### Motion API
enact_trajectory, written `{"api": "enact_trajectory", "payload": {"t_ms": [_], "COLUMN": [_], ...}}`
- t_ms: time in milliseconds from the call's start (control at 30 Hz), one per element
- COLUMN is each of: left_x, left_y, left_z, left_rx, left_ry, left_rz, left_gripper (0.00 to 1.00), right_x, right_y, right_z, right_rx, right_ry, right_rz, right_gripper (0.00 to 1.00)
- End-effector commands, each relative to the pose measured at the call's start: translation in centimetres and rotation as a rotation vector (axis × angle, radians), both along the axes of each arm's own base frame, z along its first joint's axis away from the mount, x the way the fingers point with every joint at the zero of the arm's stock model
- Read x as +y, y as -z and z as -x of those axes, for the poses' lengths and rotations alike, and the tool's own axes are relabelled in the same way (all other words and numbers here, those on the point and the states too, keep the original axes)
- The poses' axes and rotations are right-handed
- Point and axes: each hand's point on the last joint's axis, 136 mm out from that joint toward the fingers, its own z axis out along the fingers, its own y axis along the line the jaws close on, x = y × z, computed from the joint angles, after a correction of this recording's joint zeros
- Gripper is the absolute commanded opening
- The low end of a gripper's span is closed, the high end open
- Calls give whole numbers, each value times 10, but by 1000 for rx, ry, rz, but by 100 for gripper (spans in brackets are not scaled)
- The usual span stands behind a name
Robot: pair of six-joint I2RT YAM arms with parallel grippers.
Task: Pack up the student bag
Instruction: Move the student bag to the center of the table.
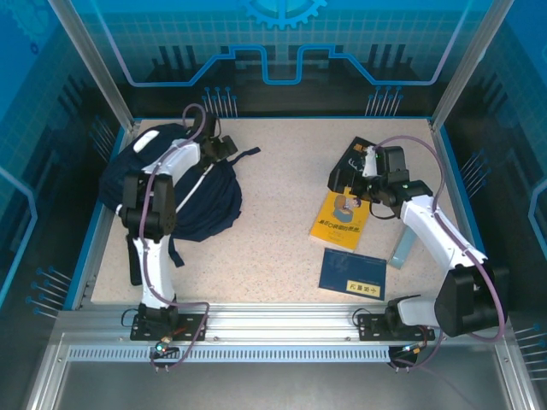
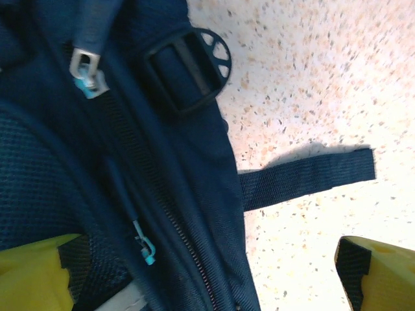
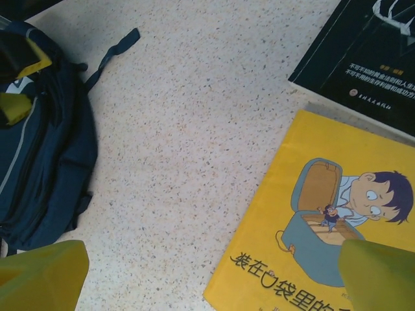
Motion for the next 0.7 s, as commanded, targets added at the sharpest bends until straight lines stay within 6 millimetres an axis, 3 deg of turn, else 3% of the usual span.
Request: {"api": "enact_trajectory", "payload": {"t_ms": [0, 233, 400, 467, 533, 667], "left_x": [-35, -119, -204, -227, -238, -238], "left_y": [20, 42, 38, 35, 28, -15], "left_z": [11, 44, 96, 121, 140, 159], "left_rx": [99, 166, 185, 190, 191, 124], "left_ry": [131, 352, 595, 667, 707, 707], "left_rz": [-32, 44, 78, 74, 81, 129], "left_gripper": [99, 98, 97, 96, 96, 96], "right_x": [6, -4, -15, -20, -22, -24], "right_y": [13, 26, 36, 41, 44, 51], "right_z": [8, 12, 16, 19, 23, 28], "right_rx": [61, 114, 160, 180, 195, 218], "right_ry": [-2, 72, 149, 176, 190, 194], "right_rz": [-7, 16, 48, 57, 64, 68], "right_gripper": [100, 100, 100, 100, 100, 100]}}
